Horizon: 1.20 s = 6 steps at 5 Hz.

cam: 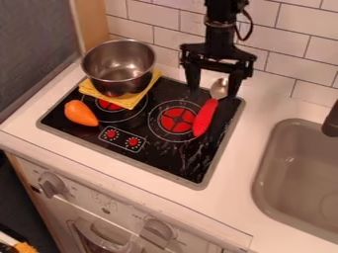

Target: Move the red spoon to the upper right of the stove

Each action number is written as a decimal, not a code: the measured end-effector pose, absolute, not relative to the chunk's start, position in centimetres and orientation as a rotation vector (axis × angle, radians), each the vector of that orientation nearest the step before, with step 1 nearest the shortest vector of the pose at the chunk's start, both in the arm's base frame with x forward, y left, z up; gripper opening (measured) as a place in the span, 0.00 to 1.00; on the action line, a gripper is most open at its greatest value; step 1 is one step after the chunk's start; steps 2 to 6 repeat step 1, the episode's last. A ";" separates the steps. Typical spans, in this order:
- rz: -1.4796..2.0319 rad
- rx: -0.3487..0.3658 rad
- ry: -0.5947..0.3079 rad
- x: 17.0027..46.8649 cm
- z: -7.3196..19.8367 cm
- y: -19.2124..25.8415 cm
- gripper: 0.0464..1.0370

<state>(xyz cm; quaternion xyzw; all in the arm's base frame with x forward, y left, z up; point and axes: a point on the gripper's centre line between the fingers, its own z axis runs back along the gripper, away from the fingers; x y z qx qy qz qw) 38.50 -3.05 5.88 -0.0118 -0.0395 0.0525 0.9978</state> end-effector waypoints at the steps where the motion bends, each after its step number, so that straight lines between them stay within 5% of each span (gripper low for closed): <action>1: 0.086 -0.046 -0.110 38.0 6.8 -2.8 0.96; 6: 0.086 -0.046 -0.110 38.0 6.8 -2.8 0.96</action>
